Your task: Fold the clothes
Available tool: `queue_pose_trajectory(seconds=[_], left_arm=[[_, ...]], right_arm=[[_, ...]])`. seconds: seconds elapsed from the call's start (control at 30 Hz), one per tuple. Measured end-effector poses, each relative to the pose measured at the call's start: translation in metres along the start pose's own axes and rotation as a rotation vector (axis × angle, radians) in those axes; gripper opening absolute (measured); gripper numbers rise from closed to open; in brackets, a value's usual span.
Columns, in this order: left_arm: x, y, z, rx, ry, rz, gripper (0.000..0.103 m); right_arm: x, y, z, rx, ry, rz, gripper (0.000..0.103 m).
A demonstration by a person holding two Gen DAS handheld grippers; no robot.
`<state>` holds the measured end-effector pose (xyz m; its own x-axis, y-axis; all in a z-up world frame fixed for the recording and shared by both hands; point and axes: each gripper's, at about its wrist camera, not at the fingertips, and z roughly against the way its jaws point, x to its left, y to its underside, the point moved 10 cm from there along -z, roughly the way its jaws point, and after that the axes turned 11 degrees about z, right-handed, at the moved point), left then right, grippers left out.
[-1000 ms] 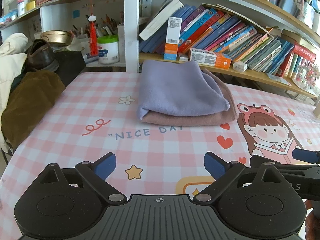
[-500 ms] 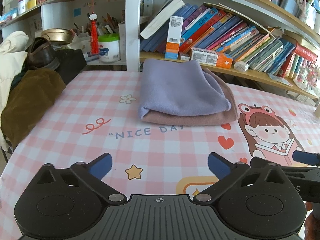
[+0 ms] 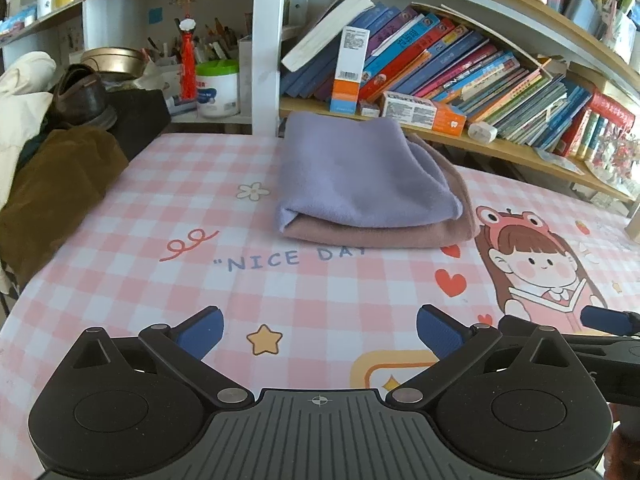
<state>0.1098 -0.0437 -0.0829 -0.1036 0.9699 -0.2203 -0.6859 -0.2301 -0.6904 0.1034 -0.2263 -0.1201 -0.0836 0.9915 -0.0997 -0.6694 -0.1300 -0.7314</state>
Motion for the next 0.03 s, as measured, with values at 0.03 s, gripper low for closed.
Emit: queue_pose_trajectory(seconds=[0.03], left_arm=[[-0.0005,0.0001,-0.0004,0.001,0.001,-0.002,0.103]], right_arm=[[-0.0003,0.0003,-0.0005,0.001,0.000,-0.001,0.102]])
